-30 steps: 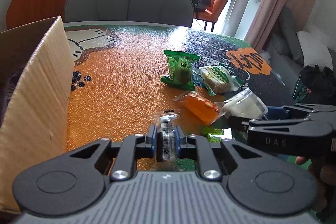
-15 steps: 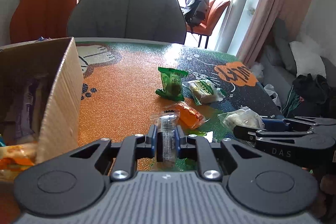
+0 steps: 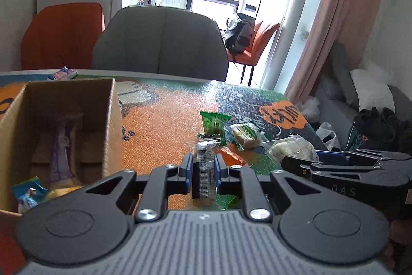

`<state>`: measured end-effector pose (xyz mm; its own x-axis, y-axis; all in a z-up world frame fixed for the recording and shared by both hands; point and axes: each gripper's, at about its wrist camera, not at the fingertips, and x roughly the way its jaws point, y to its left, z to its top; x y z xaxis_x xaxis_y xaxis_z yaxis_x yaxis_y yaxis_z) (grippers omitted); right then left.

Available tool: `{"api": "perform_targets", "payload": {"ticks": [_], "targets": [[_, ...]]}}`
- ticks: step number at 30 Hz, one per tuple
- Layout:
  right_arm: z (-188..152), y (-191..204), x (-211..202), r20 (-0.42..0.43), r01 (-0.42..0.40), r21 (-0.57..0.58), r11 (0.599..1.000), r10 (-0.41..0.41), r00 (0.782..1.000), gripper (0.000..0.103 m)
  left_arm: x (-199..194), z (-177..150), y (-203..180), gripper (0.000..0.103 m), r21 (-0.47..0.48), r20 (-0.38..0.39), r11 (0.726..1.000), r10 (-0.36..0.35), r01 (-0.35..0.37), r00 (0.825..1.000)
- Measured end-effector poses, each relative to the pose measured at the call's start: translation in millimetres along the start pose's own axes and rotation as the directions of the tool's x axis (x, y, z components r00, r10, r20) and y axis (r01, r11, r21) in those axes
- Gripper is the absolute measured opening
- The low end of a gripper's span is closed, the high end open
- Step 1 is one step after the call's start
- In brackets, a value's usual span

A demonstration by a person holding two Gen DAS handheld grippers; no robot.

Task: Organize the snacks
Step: 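Carry the clear packet and white pastry pack over the cardboard box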

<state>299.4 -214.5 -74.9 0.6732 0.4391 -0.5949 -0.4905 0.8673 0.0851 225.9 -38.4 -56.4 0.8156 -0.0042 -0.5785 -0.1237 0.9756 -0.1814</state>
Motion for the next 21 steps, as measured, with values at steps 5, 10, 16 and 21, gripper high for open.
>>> {"api": "perform_targets", "payload": {"ticks": [5, 10, 16, 21], "targets": [[12, 13, -9, 0.040, -0.017, -0.013, 1.000, 0.017, 0.999, 0.050, -18, 9, 9, 0.016, -0.007, 0.040, 1.000, 0.010, -0.010, 0.999], [22, 30, -15, 0.070, -0.036, -0.035, 0.999, 0.038, 0.997, 0.050, -33, 15, 21, 0.016, -0.019, 0.072, 0.999, 0.029, -0.028, 0.997], [32, 52, -18, 0.096, -0.054, -0.060, 0.997, 0.059, 0.994, 0.050, -48, 18, 36, 0.016, -0.041, 0.100, 0.998, 0.052, -0.048, 0.994], [39, 70, -22, 0.112, -0.070, -0.076, 0.995, 0.078, 0.991, 0.050, -63, 18, 52, 0.016, -0.054, 0.117, 0.997, 0.067, -0.061, 0.991]]}}
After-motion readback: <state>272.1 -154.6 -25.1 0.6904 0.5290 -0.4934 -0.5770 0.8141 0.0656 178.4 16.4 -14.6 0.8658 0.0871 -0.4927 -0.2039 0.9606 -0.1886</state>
